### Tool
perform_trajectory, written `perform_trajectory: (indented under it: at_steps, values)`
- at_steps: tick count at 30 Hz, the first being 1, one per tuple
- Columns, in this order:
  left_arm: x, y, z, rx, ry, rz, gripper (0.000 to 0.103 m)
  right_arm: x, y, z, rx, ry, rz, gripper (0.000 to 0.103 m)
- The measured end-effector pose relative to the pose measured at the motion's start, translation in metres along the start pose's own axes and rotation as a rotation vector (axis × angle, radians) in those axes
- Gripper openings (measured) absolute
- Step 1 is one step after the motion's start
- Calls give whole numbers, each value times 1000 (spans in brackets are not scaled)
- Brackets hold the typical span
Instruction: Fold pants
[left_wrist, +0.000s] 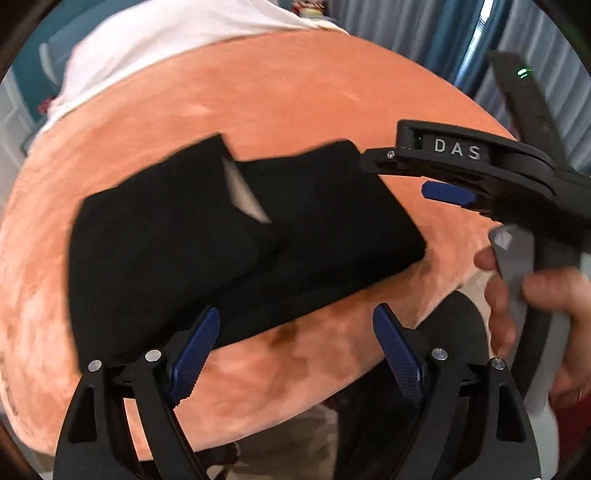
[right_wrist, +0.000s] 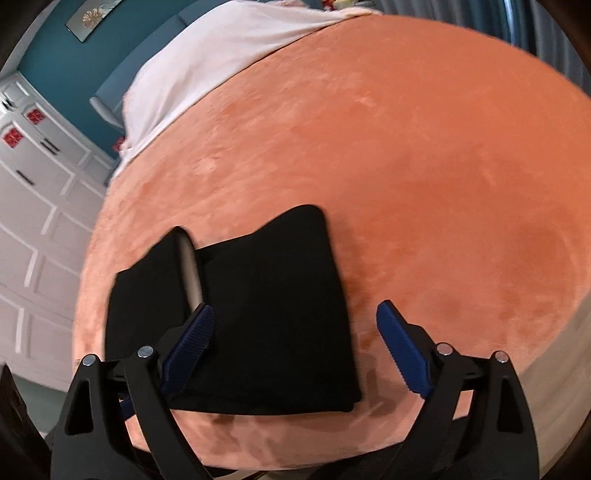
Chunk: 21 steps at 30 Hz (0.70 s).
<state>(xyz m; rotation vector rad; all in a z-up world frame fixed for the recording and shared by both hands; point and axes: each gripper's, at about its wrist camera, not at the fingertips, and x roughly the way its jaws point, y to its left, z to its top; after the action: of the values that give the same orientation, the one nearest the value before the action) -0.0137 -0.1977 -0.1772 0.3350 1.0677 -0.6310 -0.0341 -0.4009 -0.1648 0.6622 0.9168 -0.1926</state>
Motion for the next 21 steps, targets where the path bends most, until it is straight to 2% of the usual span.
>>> perform_trajectory:
  at_steps: [2, 5, 6, 9, 10, 11, 12, 13, 14, 16, 18, 20, 21]
  values:
    - [-13, 24, -10, -38, -25, 29, 87, 13, 16, 4, -33, 34, 43, 88]
    - [-39, 56, -25, -120, -41, 132, 87, 46, 56, 7, -143, 119, 103, 91]
    - [-42, 78, -27, -153, -38, 181, 87, 63, 72, 6, -182, 155, 106, 92]
    - [-52, 111, -40, -222, -26, 267, 87, 104, 102, -6, -211, 245, 94, 94]
    - [-54, 122, -42, -247, -23, 294, 87, 108, 110, -10, -219, 236, 74, 90]
    - [-56, 129, -44, -268, -23, 312, 87, 107, 119, -16, -244, 205, 73, 79]
    - [-60, 139, -46, -296, -23, 332, 87, 108, 132, -23, -296, 211, 110, 48]
    - [-62, 149, -47, -320, -22, 351, 87, 109, 143, -28, -348, 213, 63, 23]
    - [-67, 155, -49, -339, -21, 361, 87, 106, 150, -29, -372, 204, 46, 17]
    - [-76, 167, -46, -374, -37, 372, 87, 81, 150, -16, -305, 180, 130, 11]
    - [-92, 173, -45, -390, -67, 380, 87, 35, 138, 2, -253, 104, 179, 10]
    - [-104, 175, -47, -395, -82, 377, 88, -2, 118, 13, -231, 39, 153, 10]
    - [-101, 176, -46, -399, -85, 370, 88, -18, 97, 15, -218, 9, 99, 11]
